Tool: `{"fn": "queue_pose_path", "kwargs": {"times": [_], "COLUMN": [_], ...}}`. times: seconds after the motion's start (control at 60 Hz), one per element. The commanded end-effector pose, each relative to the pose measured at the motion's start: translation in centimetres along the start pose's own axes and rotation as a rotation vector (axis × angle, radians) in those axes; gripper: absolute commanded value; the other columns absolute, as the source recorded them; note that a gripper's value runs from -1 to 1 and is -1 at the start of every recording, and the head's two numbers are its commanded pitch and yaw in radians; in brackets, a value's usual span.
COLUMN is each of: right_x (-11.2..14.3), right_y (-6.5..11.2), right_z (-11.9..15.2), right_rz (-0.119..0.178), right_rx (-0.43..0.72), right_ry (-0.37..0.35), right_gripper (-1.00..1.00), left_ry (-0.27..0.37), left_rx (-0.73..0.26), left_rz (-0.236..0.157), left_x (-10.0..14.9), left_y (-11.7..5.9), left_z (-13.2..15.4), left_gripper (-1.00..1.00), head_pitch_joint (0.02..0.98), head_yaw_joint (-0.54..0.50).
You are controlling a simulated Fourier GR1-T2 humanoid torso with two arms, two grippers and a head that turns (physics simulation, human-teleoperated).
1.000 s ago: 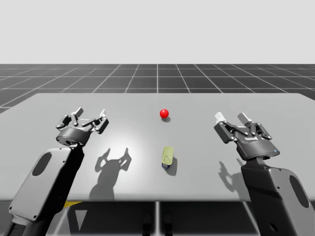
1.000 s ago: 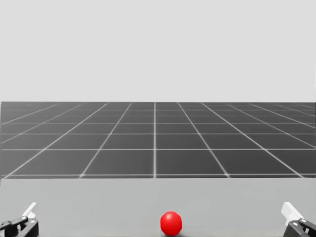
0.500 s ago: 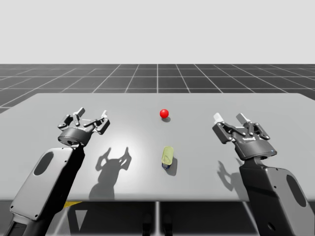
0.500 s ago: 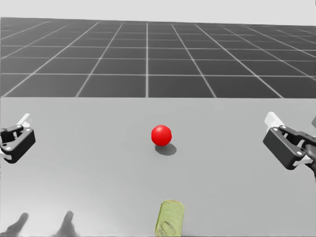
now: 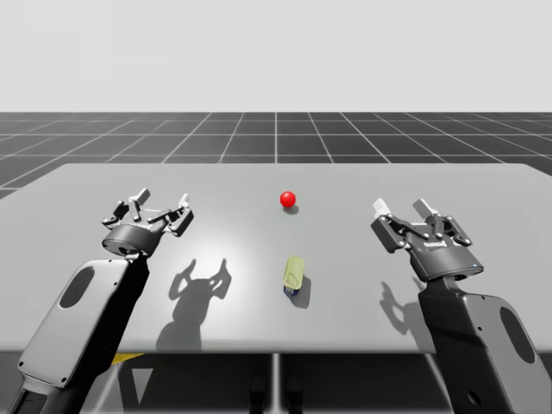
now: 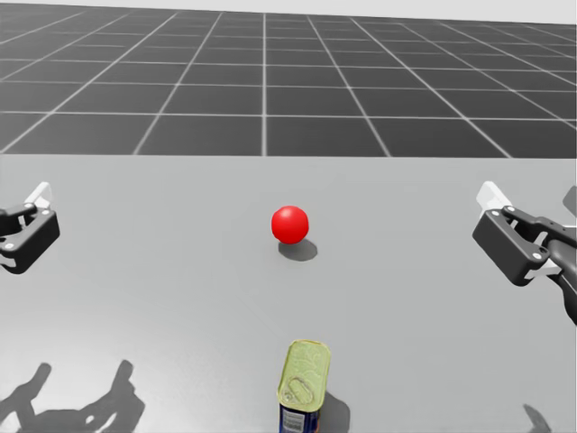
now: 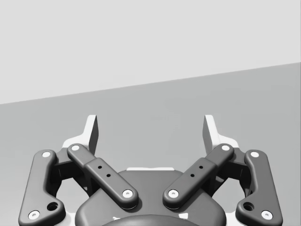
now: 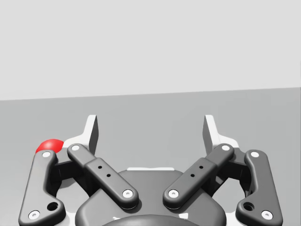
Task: Watch the red light. When it turns green, pick up the object.
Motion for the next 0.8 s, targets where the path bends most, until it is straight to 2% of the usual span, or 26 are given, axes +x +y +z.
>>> {"fn": "queue_pose_path", "kwargs": {"times": [0.017, 0.8], "right_x": [0.03, -0.06], "right_y": [-0.01, 0.18], "right_z": [0.00, 0.01], "right_rz": [0.004, 0.022], "right_rx": [0.000, 0.012], "right_ry": [-0.003, -0.006], "right_gripper": [-1.00, -1.00], "left_ry": [-0.002, -0.001], "left_rx": [0.000, -0.002], "left_rz": [0.001, -0.003], "left_x": [0.04, 0.02], "left_y": [-0.03, -0.24], "left_z": [-0.02, 0.06], "left_gripper": [-1.00, -1.00], "head_pitch_joint": [0.584, 0.586], "head_yaw_joint": [-0.06, -0.06]}}
